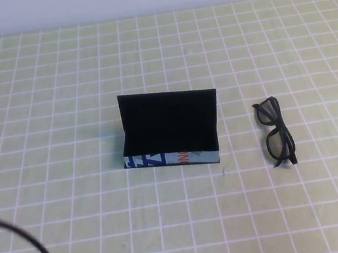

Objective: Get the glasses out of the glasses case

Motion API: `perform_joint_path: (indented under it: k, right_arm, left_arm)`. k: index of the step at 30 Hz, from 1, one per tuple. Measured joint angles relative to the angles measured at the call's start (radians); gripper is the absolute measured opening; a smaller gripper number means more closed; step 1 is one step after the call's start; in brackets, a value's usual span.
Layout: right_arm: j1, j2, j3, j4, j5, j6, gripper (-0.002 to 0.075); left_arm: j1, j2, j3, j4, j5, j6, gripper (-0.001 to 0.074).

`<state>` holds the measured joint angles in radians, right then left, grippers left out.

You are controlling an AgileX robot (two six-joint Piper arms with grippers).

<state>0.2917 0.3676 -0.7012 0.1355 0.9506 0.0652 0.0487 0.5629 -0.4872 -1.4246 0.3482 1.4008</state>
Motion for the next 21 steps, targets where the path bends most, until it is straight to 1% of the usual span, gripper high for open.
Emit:
perform_joint_path:
  k: [2, 5, 8, 10, 13, 17, 19, 21]
  right_arm:
    - [0.000, -0.089, 0.036, 0.005, -0.019, 0.000, -0.0015]
    - [0.000, -0.159, 0.080, 0.018, -0.046, 0.000, -0.0015]
    - [0.000, -0.196, 0.128, 0.032, -0.133, -0.011, -0.0016]
    - [0.000, -0.206, 0.174, 0.042, -0.241, -0.032, -0.0016]
    - [0.000, -0.209, 0.262, 0.051, -0.455, -0.045, -0.0016]
    - [0.000, -0.209, 0.404, 0.051, -0.747, -0.094, -0.0016]
    - [0.000, -0.209, 0.468, 0.051, -0.884, -0.111, -0.0016]
    - [0.000, -0.209, 0.510, 0.054, -0.972, -0.116, -0.0016]
  left_arm:
    - [0.000, -0.105, 0.058, -0.008, -0.040, 0.000, -0.0004]
    - [0.000, -0.263, 0.135, -0.015, -0.064, 0.000, -0.0004]
    - [0.000, -0.399, 0.212, -0.022, -0.075, 0.000, -0.0004]
    - [0.000, -0.482, 0.268, -0.023, -0.088, 0.000, -0.0004]
    - [0.000, -0.559, 0.361, -0.027, -0.106, 0.000, -0.0004]
    - [0.000, -0.571, 0.487, -0.029, -0.127, 0.000, -0.0004]
    - [0.000, -0.571, 0.512, -0.035, -0.150, 0.000, -0.0004]
    - [0.000, -0.571, 0.513, -0.035, -0.179, 0.000, -0.0004]
